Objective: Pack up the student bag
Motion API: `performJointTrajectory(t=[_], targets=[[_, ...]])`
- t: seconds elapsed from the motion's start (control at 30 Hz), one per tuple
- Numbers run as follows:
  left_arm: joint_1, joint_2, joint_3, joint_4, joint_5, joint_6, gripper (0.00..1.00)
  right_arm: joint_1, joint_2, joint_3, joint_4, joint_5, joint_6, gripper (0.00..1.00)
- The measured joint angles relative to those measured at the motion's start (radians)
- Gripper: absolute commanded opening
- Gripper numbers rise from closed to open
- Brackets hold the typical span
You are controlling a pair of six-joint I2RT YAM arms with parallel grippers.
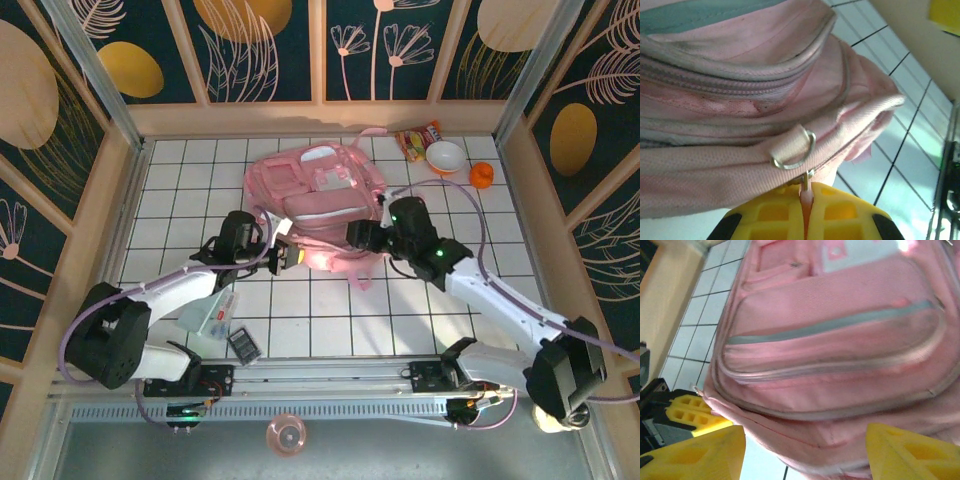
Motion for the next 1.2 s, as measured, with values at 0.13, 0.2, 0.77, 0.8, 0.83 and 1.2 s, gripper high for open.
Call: performJointTrajectory(t=[0.13, 0.2, 0.77, 0.8, 0.83, 1.2], targets=[[0.000, 0.035, 0.000, -0.020, -0.014, 0.008, 0.00, -0.047, -0.014, -0.156, 0.032, -0.037, 0.221, 0.61], [0.000, 0.048, 0.000, -0.026, -0.016, 0.008, 0.00, -0.047, 0.002, -0.216, 0.053, -0.053, 0.299, 0.58], [-0.128, 0.117, -0.011, 0.032, 0.035, -0.017, 0.09, 0.012, 0.233, -0.252, 0.407, -0.077, 0.548, 0.25], [-0.143, 0.119, -0.005, 0.040, 0.037, -0.026, 0.10, 0.014, 0.237, -0.248, 0.413, -0.076, 0.554, 0.25], [-0.156, 0.121, 0.000, 0.050, 0.038, -0.036, 0.12, 0.014, 0.239, -0.243, 0.415, -0.074, 0.558, 0.25], [-0.218, -0.013, 0.113, -0.038, -0.017, 0.087, 0.83, -0.063, 0.119, -0.174, 0.320, -0.122, 0.384, 0.49]])
